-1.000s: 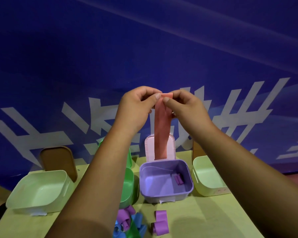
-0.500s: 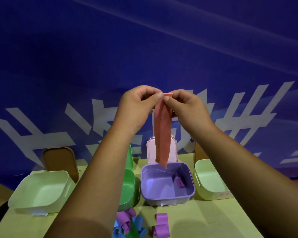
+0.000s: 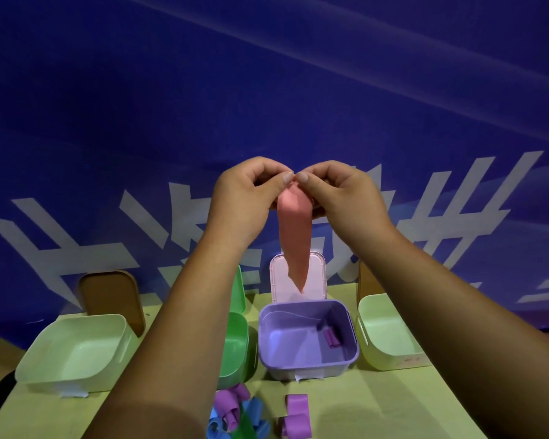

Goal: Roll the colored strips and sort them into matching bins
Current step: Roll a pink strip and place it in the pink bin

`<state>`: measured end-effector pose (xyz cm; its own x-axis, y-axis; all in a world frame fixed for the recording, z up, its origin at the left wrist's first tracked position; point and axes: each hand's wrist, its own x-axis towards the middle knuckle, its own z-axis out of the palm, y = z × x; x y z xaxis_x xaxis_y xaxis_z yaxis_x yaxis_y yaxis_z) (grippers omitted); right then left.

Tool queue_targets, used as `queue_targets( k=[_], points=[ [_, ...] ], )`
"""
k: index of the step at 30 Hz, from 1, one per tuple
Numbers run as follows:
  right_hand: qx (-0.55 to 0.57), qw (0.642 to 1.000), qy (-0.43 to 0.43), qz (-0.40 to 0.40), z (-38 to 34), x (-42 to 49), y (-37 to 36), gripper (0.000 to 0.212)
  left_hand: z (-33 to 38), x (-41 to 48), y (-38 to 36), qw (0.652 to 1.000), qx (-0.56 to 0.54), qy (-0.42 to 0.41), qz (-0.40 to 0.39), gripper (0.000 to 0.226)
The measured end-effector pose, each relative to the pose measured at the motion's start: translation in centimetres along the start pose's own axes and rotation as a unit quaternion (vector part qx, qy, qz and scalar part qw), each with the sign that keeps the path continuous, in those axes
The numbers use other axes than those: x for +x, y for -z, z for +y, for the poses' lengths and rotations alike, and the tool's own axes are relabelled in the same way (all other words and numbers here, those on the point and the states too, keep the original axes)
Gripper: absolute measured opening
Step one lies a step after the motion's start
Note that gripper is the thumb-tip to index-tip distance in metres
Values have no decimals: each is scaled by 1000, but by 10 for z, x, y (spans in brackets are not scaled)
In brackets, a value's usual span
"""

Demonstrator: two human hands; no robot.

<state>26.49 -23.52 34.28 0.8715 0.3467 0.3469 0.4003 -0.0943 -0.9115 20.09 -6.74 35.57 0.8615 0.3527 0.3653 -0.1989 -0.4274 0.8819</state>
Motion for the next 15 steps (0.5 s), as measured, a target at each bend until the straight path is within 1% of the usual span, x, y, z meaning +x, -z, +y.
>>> queue_targets(
  k=[3,6,10,15],
  points=[
    [-23,1000,4,6,-2,-1,2,16,1,-1,0,1000,-4,1,-6,6],
    [-12,1000,3,17,-5,-4,3,15,3,-4,0,999,-45,8,-8,10],
    [-9,1000,7,20,-9,-8,4,12,7,-6,-4,998,-61,18,-8,15],
    [2,1000,3,13,-10,-12,7,17,11,-8,-4,998,-53,20,-15,10]
  ],
)
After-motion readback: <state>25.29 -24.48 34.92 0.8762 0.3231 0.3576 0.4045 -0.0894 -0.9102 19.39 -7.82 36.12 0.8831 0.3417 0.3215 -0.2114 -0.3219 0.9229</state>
